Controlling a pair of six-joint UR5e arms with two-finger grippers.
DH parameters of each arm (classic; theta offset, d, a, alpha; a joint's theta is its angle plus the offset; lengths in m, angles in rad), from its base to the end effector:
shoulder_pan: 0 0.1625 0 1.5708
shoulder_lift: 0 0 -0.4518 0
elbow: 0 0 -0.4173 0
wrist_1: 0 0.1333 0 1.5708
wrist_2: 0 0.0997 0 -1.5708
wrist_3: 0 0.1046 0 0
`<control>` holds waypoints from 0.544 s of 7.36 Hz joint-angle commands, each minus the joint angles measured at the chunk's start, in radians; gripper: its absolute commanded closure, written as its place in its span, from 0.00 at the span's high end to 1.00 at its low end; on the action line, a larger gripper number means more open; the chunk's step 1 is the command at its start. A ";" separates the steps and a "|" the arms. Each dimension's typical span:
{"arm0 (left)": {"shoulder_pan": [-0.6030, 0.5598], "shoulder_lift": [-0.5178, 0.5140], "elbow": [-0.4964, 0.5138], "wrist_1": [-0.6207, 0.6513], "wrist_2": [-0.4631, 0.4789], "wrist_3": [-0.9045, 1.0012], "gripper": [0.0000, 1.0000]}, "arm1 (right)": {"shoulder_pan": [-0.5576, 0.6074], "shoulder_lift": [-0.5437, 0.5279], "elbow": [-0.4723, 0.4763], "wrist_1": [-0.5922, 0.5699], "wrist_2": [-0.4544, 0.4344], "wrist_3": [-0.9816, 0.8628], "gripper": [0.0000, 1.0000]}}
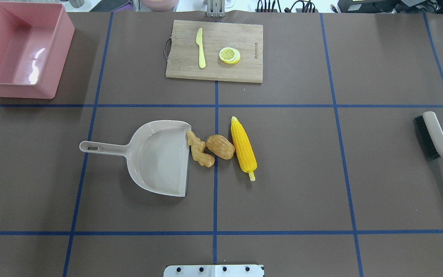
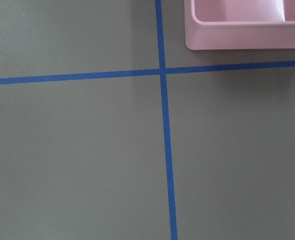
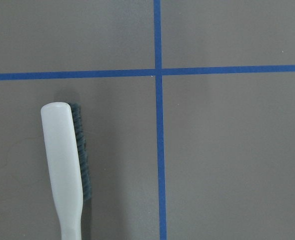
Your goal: Sweep and dump trash into bin
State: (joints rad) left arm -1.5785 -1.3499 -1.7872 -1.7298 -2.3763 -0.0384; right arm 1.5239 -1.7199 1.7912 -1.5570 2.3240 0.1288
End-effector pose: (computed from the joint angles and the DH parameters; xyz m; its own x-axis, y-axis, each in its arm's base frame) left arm -0.0612 -0.4275 0.6615 0.6928 0.0676 -0.7180 0.0342 0.9914 0.1264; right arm 0.0404 -0.4573 0.6471 0.7260 0.0363 0.6868 -0.0469 0.9989 -0.0032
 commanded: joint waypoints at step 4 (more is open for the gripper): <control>-0.001 0.032 -0.041 0.003 0.006 0.002 0.98 | 0.001 -0.003 0.005 0.000 0.014 0.011 1.00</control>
State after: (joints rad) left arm -1.5811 -1.3275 -1.8134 -1.7282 -2.3721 -0.0367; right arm 1.5247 -1.7215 1.7928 -1.5570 2.3331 0.1369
